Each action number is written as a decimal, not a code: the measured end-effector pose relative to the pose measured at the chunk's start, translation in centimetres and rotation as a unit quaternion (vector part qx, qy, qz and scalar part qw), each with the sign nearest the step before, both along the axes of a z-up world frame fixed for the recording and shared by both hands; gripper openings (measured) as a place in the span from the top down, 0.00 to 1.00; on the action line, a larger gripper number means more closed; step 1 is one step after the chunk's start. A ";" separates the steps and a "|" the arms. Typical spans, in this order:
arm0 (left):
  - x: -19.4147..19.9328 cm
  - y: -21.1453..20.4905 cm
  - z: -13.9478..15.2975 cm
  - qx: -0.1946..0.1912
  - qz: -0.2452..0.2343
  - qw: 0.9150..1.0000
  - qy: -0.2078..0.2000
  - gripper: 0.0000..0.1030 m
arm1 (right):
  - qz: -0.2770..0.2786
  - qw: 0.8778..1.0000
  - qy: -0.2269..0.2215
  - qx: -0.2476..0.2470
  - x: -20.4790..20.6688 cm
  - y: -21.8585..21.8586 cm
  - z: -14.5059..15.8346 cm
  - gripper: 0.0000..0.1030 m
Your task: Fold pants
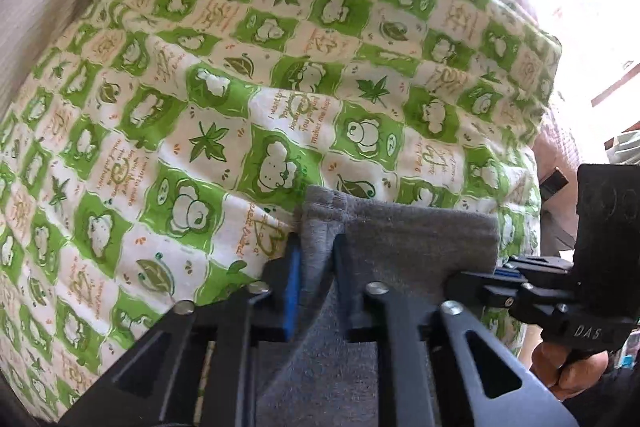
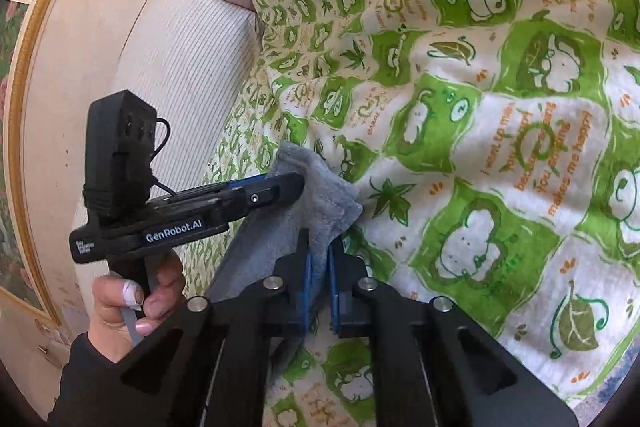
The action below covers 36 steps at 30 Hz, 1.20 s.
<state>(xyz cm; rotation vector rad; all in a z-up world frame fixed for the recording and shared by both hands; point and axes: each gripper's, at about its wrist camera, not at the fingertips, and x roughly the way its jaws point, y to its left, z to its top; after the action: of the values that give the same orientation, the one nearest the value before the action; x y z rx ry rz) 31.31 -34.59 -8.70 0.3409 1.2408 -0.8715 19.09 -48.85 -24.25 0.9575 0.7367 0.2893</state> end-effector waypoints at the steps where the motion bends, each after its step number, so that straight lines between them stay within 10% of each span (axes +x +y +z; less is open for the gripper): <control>1: -0.3 0.5 0.4 -0.008 0.003 1.000 0.002 0.91 | 0.000 1.000 -0.005 -0.004 -0.2 0.1 0.3 0.92; 15: -4.6 11.1 8.4 -0.129 0.055 0.989 -0.056 0.92 | 0.058 0.992 -0.105 -0.041 -3.9 5.8 8.2 0.92; 25: -10.2 24.6 9.1 -0.227 0.169 0.957 -0.056 0.92 | 0.200 0.966 -0.157 -0.051 -7.0 16.5 12.6 0.92; 36: -15.9 37.3 3.7 -0.269 0.294 0.917 -0.018 0.92 | 0.340 0.932 -0.120 -0.028 -7.8 28.4 10.4 0.92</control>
<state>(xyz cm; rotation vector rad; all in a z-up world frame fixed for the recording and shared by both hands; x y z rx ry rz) 15.38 2.75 -4.95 -0.4438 0.9370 -0.6360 11.33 -20.41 -13.84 0.5685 0.8268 0.9704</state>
